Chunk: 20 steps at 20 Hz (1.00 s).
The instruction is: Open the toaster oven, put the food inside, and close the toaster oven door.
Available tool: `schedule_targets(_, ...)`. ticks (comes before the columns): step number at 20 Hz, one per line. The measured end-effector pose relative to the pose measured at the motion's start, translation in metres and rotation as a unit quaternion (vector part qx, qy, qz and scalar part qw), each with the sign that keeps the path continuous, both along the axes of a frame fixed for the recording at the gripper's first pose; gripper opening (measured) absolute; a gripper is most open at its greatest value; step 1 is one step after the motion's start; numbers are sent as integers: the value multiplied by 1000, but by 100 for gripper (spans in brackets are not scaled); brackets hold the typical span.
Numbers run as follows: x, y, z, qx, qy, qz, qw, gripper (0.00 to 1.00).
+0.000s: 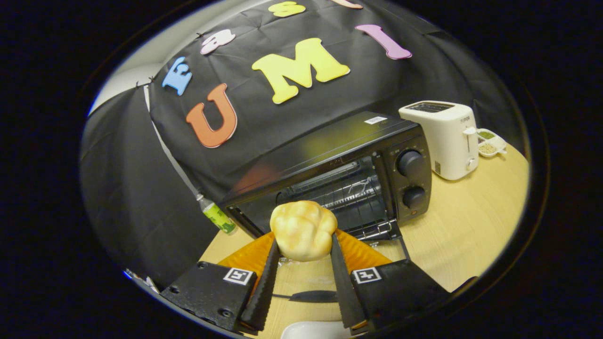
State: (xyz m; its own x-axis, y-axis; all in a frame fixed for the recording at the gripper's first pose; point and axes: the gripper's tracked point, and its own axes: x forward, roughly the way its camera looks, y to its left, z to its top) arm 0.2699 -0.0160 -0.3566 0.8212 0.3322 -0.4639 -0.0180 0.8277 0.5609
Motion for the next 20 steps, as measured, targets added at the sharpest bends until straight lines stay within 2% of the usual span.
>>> schedule_targets(6, 71, 5, -31, -58, 6, -10, 998, 63)
schedule_targets(12, 98, 13, -47, -100, 0, -9, 995, 64)
schedule_targets(14, 106, 17, -54, -109, 7, -3, 994, 68)
schedule_targets(17, 109, 20, -60, -116, 14, 2, 993, 80)
schedule_targets(20, 98, 15, -43, -113, 5, -7, 994, 88)
